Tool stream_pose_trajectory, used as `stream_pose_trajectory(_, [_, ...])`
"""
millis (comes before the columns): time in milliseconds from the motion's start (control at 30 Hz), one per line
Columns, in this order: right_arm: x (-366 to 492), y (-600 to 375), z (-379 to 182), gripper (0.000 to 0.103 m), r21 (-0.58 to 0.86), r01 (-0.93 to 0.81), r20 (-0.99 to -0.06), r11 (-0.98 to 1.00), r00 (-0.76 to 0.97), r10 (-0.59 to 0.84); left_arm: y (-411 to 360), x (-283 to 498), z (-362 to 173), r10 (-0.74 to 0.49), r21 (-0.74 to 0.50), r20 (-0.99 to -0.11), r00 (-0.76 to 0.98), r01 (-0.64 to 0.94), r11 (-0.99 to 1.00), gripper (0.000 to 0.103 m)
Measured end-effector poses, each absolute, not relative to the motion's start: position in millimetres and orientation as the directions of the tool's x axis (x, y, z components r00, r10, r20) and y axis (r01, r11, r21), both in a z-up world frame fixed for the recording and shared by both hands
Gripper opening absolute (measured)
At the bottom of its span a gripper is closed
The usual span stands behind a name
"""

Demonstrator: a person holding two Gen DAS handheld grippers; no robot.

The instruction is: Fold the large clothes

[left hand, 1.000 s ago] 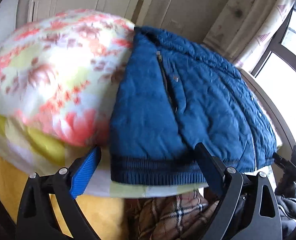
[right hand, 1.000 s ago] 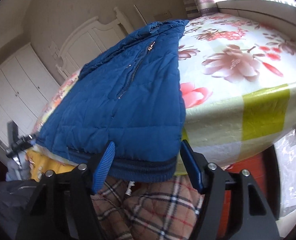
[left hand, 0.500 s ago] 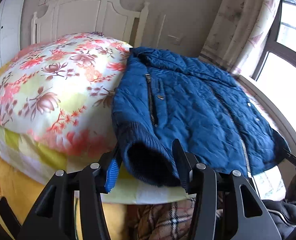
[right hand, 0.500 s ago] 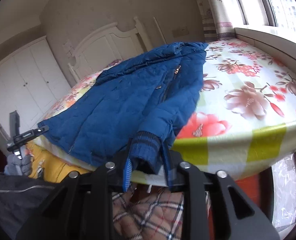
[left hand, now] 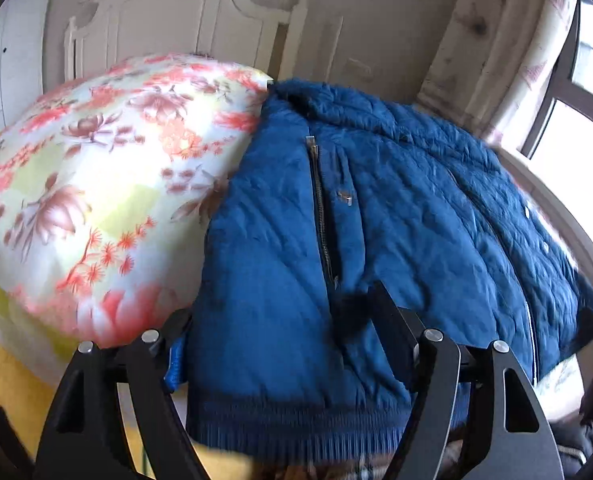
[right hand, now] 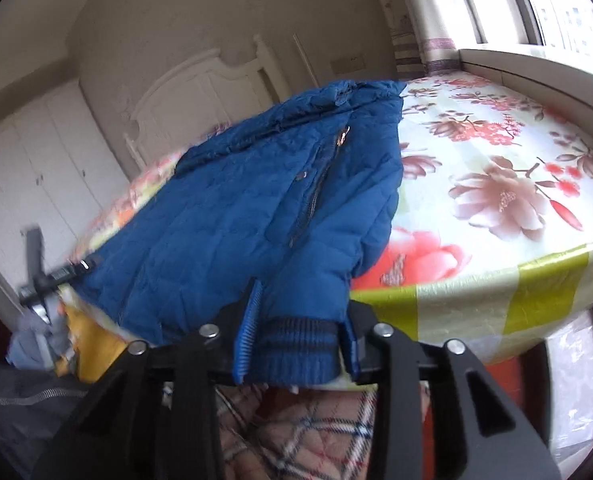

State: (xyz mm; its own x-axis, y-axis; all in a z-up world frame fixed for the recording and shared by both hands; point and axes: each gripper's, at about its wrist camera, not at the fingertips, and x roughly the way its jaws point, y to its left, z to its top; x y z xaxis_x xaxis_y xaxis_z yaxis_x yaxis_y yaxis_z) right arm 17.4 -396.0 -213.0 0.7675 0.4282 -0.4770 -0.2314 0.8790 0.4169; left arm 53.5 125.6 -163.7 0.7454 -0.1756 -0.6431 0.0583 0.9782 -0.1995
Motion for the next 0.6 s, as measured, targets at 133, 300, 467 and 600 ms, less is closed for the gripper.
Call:
stream_pose_trajectory(133, [29.7, -392.2, -213.0, 0.024, 0.413, -0.221, -0.476, 0.884, 0.775, 0.416, 116.2, 61.8, -163.3, -0.178, -0.177, -0.658, 0.732, 0.080, 0.981, 0.044])
stream_pose_trajectory(300, [10.4, -406.9, -203.6, 0.013, 0.508, -0.244, -0.407, 0.826, 0.777, 0.480, 136.1, 30.6, -136.7, -0.299, -0.304, -0.612, 0.732, 0.132, 0.944, 0.014])
stream_pose_trajectory(467, [-64.8, -430.0, -158.1, 0.012, 0.557, -0.353, -0.285, 0.752, 0.769, 0.573, 145.6, -63.0, -66.5, -0.454, -0.398, -0.474, 0.754, 0.277, 0.875, 0.014])
stream_pose_trajectory(600, [-137.8, -435.1, -95.9, 0.013, 0.490, -0.475, -0.158, 0.731, 0.776, 0.611, 162.0, -116.3, -10.2, -0.572, -0.484, -0.320, 0.755, 0.389, 0.784, 0.015])
